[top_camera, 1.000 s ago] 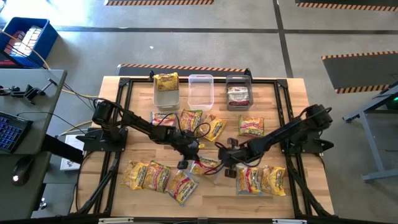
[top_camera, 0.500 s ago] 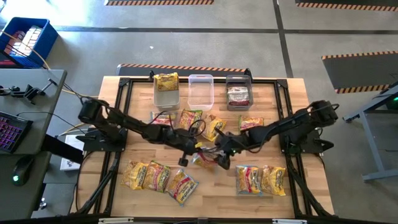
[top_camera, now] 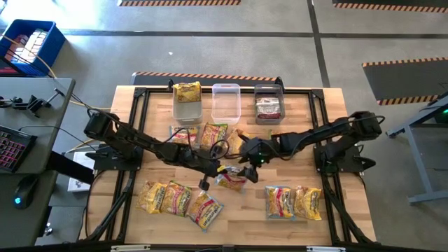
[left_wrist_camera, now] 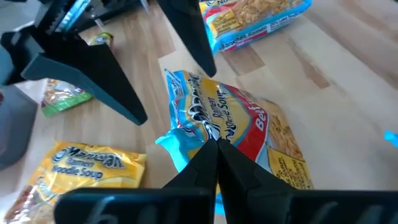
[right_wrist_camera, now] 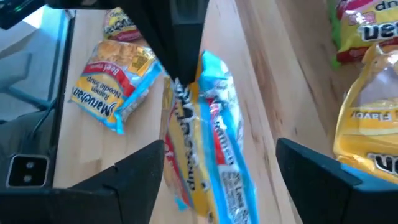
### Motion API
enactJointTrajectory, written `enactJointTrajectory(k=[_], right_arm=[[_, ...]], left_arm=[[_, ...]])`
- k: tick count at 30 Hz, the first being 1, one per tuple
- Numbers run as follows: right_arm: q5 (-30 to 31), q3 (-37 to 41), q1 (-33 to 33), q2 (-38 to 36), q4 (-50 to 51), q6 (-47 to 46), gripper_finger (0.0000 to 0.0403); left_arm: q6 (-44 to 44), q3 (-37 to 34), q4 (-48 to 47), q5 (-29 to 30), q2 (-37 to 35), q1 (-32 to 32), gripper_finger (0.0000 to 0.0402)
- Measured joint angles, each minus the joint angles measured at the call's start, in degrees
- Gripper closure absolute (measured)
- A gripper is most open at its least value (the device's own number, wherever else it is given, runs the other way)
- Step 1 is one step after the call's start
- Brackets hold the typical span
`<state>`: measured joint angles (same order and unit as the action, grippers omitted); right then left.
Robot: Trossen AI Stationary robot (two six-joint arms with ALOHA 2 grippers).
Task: Sort Maruchan noodles
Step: Put the middle blue noodle pack into the transparent white bin
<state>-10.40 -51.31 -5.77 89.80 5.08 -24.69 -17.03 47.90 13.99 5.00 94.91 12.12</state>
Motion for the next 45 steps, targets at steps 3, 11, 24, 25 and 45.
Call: enactJointTrajectory(k=[3, 11, 24, 25, 45], right_arm=[[-2.36, 0.0, 1.08, 0.33, -0.39, 1.83, 0.011], [-9.64, 0.0, 3.14, 4.16, -3.87, 2.71, 0.011], [-13.17, 0.04, 2.38, 7.13, -9.04, -0.8, 0.0164], [-13.18, 0.04, 2.24, 7.13, -8.9, -1.01, 0.0176], [-9.3, 0.04, -1.96, 7.13, -9.19, -3.83, 0.0339]], left_arm=[[-0.95, 0.0, 0.28, 0.13, 0.0, 0.0, 0.0401], [-1.31, 0.0, 1.5, 0.44, -0.17, 0.0, 0.0401], [0.5, 0.02, 2.57, 0.37, -0.21, -0.13, 0.0401], [0.81, 0.02, 2.6, 0.28, -0.22, -0.13, 0.0401], [13.85, 0.07, -1.75, 0.99, -6.0, -0.85, 0.0362]])
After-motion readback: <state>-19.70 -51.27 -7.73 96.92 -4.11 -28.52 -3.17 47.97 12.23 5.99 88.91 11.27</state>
